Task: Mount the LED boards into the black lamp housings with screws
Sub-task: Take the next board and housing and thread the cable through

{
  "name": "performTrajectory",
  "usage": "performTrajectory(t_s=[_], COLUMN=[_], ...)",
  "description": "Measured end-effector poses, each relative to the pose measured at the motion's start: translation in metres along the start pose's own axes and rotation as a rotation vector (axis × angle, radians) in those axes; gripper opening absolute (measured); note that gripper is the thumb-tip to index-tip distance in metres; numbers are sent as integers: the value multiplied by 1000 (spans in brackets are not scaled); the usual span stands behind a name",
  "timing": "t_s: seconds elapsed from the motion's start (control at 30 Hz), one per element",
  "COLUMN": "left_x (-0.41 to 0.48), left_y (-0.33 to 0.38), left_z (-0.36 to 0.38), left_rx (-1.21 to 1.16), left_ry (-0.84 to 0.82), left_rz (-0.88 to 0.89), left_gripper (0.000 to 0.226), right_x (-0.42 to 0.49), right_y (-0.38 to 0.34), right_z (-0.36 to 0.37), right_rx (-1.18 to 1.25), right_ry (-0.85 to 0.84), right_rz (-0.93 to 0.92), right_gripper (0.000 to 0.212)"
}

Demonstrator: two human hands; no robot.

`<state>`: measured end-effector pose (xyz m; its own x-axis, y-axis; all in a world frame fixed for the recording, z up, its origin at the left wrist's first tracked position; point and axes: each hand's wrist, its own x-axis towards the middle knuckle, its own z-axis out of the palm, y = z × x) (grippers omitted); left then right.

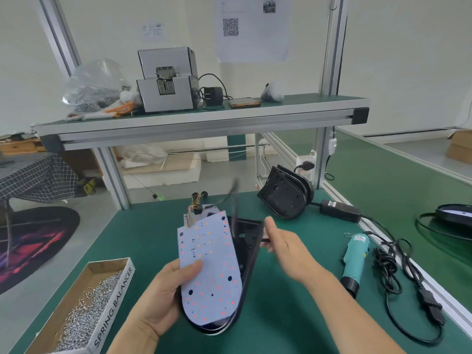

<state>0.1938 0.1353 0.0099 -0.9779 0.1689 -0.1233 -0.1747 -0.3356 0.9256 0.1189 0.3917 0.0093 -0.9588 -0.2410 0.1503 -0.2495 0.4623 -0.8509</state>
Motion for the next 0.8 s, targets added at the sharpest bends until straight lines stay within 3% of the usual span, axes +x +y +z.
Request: performTrajectory(t_s=[0.07,0.1,0.17,0.2,0.27,0.37,0.43,0.5,0.63,0.7,0.8], left_x=[-3,-4,-6,-8,-12,-16,-17,-15,-13,-14,-16], left_y=[8,11,17,19,23,24,21,18,20,22,21], left_z=[-8,-12,-20,-23,-26,-23,-14,-4,5,4,-2], left_rx=[-21,-41,-65,-54,17,175,268,329,389,392,340], left_ry=[34,59,98,103,72,-52,-115,-154,-221,-238,-199], left_rz=[53,79,111,109,78,14,-17,-35,-40,-31,-16], left_gripper=[38,36,34,33,33,35,39,39,46,46,46], right_x=[4,6,9,9,12,21,23,25,36,41,42], right_y=[23,35,49,51,46,5,-46,-99,-178,-199,-204], right_z=[-11,-16,-27,-31,-35,-37,-36,-36,-38,-39,-42], right_rx=[-756,-1017,-1193,-1132,-966,-619,-173,83,-322,-572,-679], right_ry=[-24,-84,-154,-142,-47,92,180,129,-80,-150,-192], right_rz=[-43,-6,268,408,439,116,-95,-238,-526,-564,-550], right_gripper=[42,42,43,42,31,27,28,37,46,33,18])
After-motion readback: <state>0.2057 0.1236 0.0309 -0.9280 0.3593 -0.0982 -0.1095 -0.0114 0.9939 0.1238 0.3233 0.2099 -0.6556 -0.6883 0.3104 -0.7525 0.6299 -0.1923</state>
